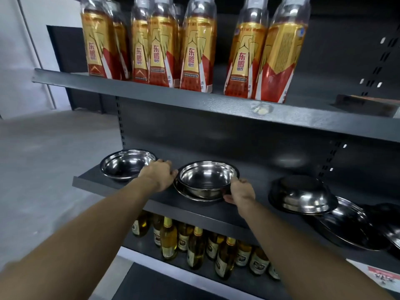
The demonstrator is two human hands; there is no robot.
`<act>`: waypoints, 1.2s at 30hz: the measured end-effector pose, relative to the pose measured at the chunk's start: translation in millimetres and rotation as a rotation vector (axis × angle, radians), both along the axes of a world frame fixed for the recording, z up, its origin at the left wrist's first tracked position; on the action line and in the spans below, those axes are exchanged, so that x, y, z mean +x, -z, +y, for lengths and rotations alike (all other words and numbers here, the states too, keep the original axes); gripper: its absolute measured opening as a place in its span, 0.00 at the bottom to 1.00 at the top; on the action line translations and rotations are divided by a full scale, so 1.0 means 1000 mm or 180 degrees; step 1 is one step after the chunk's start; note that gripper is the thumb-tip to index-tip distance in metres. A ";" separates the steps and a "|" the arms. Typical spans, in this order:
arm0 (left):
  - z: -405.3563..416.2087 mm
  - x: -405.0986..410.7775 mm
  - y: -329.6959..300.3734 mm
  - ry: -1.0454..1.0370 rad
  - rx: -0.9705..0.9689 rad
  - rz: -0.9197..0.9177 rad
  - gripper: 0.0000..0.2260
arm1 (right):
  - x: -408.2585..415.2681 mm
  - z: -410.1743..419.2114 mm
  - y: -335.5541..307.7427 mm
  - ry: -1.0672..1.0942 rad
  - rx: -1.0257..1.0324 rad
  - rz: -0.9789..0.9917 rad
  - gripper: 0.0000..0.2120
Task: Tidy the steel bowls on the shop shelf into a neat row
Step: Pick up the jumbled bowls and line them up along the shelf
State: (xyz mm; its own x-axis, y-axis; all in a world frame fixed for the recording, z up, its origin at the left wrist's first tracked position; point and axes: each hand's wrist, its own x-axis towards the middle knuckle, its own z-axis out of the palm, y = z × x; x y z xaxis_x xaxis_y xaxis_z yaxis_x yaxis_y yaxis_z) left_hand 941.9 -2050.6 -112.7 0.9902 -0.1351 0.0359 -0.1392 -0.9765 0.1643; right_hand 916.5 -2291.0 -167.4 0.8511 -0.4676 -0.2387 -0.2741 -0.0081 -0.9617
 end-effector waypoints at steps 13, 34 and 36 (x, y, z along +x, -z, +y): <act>0.001 0.011 0.014 0.0285 -0.0032 0.0019 0.23 | 0.005 0.011 0.022 -0.0114 -0.1043 0.0456 0.17; -0.160 -0.003 0.026 0.1460 -0.0080 -0.0014 0.19 | -0.045 -0.109 0.009 0.0688 -0.0692 0.0437 0.15; -0.177 -0.007 0.027 0.1503 -0.0029 -0.0007 0.19 | -0.050 -0.125 0.008 0.0755 -0.0660 0.0376 0.13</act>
